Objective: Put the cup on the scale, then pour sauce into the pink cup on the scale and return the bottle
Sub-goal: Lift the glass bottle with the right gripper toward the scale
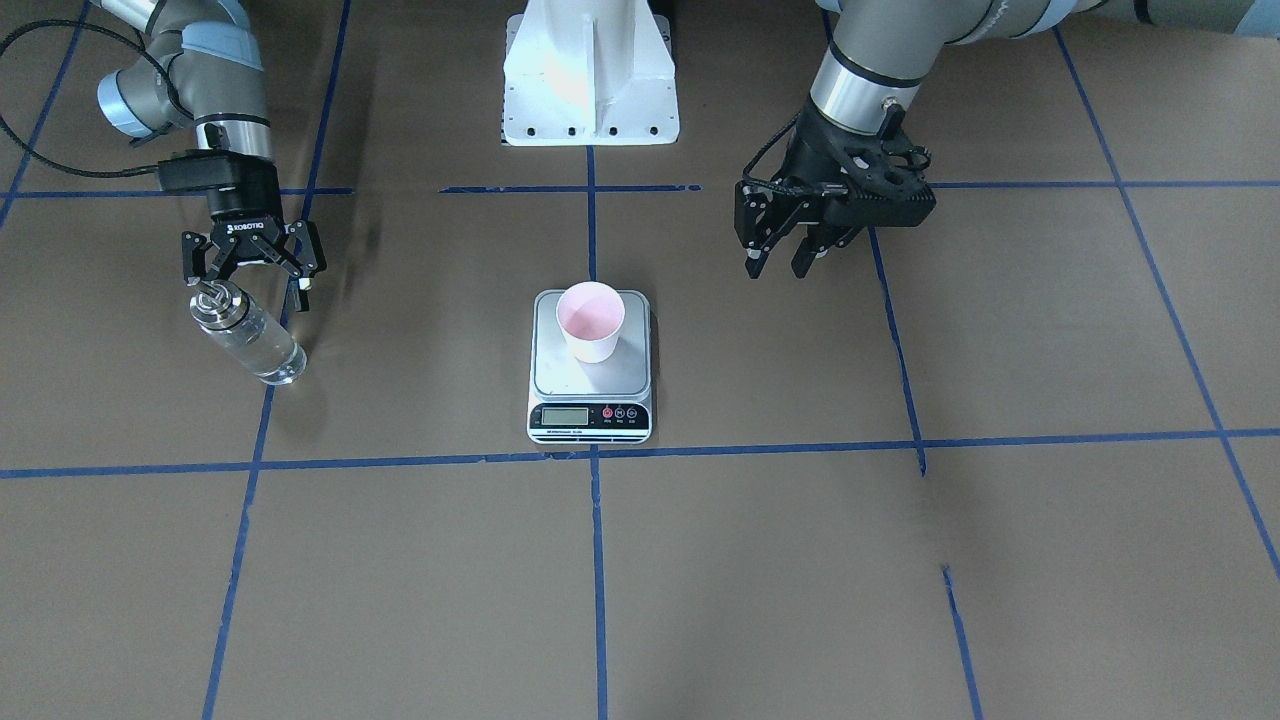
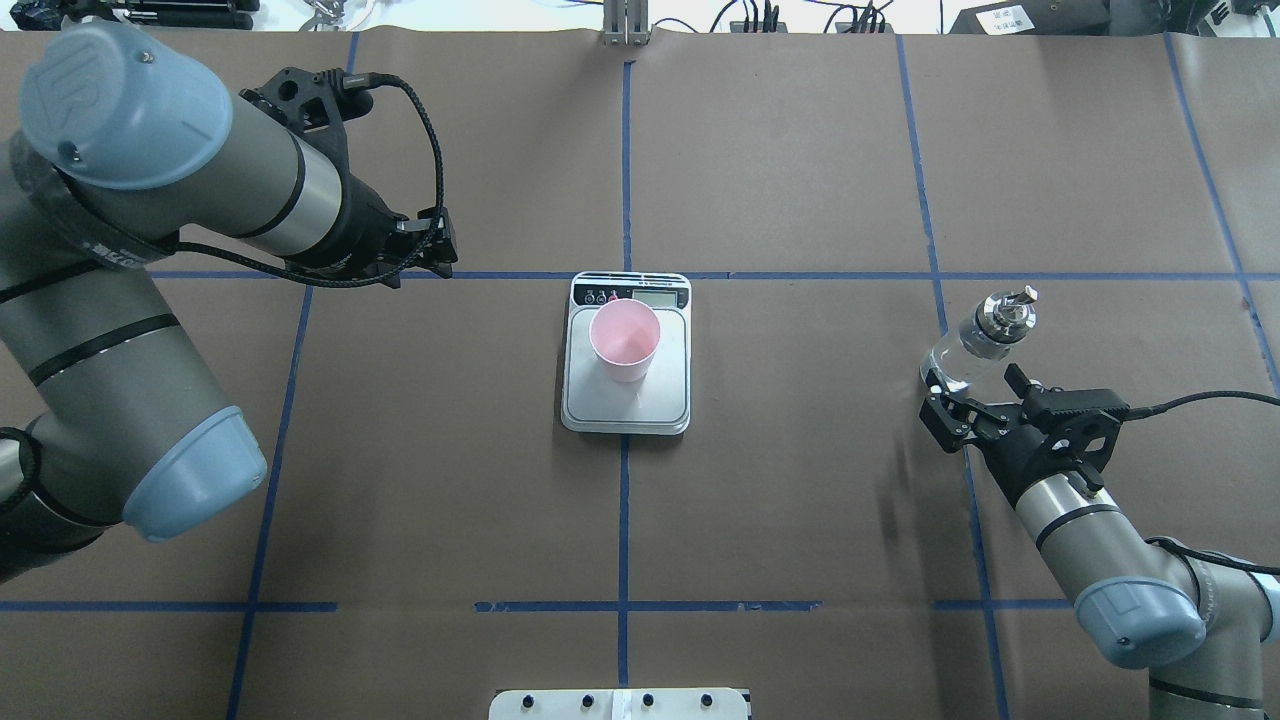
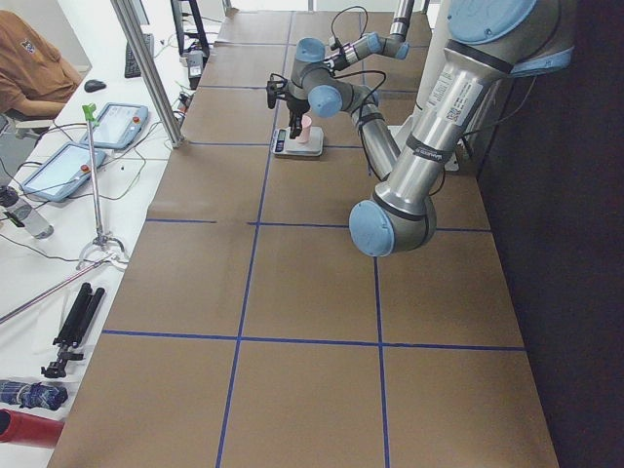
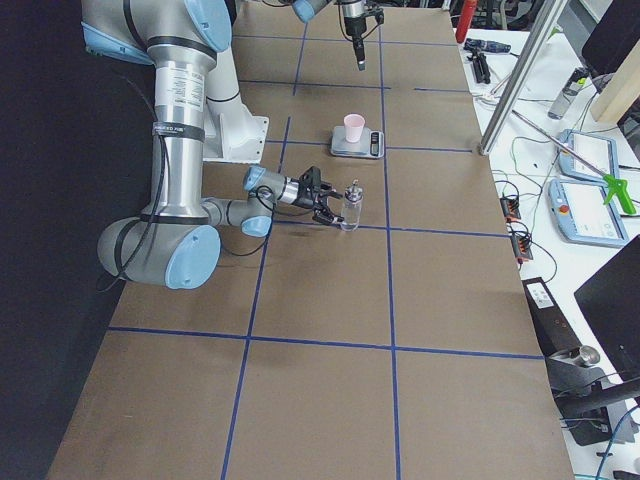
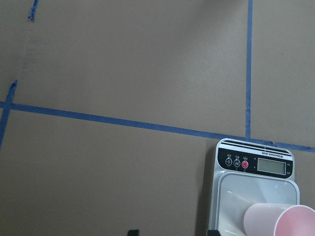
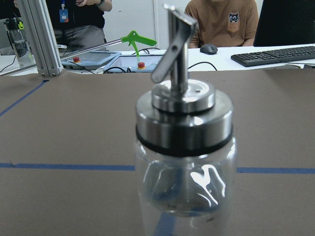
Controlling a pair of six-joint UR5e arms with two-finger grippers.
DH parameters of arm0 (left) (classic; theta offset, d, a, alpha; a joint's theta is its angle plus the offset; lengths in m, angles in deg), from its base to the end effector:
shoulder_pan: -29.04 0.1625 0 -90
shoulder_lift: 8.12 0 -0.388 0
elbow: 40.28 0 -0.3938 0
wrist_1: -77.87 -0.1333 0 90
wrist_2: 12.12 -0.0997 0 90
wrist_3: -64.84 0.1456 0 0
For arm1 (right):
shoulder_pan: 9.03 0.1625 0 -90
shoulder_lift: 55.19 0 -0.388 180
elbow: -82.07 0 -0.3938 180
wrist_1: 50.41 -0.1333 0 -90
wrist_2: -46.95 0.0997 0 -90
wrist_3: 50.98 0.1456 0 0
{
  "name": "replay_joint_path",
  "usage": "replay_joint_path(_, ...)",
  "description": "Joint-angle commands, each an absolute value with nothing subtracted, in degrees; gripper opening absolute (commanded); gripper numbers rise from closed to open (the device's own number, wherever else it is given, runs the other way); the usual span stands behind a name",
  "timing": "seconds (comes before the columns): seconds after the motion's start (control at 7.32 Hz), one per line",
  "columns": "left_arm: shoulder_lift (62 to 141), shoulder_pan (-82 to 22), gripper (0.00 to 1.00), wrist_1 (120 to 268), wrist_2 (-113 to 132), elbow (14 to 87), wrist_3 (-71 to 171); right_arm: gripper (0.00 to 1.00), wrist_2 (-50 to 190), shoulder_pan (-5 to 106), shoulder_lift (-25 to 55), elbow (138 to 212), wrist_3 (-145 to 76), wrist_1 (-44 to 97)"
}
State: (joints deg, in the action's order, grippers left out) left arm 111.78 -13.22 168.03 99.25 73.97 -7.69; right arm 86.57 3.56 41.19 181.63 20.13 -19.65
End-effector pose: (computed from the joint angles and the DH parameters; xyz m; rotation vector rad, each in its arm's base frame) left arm 0.3844 -0.4577 0.1778 0.1677 0.9845 -0.2195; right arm -0.4135 -0.3439 0.4809 1.0301 -0.7605 0.3833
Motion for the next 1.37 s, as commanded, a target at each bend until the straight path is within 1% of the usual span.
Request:
replay_joint_path(0.0,111.8,-13.2,0.56,168.0,99.2,74.1,-7.7,1.00,86.6,4.1,40.7,181.0,20.1,-19.6)
replay_joint_path(0.41,111.7,-13.1,0.56,168.1,99.3,73.6,-7.7,0.99,87.0,6.4,39.5,180.3,20.1,-18.9)
replay_joint_path(0.68,111.8,-13.1,0.56,168.0,99.2,73.9,-7.7,0.99,87.0,7.0,36.1,176.3,20.1,-18.9)
replay_joint_path(0.96,111.7,-13.2,0.56,168.0,99.2,74.0,-7.7,0.99,87.1,7.8,36.0,175.7,20.1,-19.0)
replay_joint_path(1.09,111.7,-13.2,0.56,168.0,99.2,74.0,-7.7,0.96,87.0,7.9,35.9,175.6,20.1,-19.0)
replay_joint_path(1.23,111.7,-13.2,0.56,168.0,99.2,74.1,-7.7,0.82,87.1,7.9,35.9,175.6,20.1,-19.0)
